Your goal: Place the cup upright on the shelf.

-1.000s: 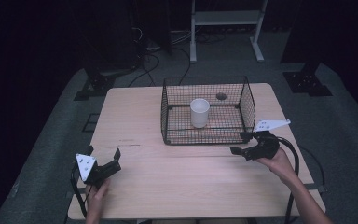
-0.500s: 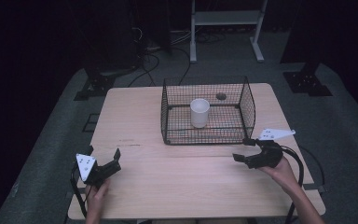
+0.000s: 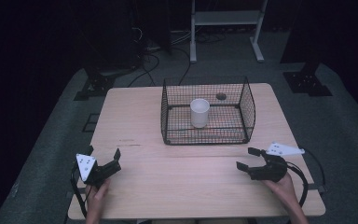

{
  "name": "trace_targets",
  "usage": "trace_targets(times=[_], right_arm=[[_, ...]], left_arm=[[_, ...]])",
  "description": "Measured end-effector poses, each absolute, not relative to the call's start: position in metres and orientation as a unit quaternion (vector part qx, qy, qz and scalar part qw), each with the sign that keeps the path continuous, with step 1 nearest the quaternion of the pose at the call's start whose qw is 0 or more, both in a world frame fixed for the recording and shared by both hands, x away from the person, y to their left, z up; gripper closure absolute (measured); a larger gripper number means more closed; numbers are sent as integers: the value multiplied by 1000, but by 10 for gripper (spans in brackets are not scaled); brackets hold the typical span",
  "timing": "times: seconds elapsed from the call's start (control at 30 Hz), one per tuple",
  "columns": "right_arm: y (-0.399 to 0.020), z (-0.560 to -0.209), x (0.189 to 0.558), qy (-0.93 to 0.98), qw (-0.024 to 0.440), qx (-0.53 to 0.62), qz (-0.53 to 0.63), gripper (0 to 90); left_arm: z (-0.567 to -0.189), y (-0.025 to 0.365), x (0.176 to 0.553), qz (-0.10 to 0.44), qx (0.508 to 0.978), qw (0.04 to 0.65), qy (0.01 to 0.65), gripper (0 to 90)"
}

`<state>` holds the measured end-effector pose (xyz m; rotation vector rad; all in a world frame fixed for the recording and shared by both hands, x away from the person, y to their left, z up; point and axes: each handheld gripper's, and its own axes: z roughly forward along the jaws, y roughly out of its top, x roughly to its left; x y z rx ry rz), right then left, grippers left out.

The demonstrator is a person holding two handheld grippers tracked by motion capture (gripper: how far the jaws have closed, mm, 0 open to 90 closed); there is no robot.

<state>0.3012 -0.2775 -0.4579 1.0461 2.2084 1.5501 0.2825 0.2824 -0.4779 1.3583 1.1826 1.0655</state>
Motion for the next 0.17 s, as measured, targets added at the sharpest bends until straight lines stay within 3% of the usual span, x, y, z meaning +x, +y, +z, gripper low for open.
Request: trace_targets(times=[0.17], right_arm=[[-277, -459, 290, 761, 148, 355, 522, 143]], left_arm=[[-478, 283, 283, 439, 561, 501, 491, 0]])
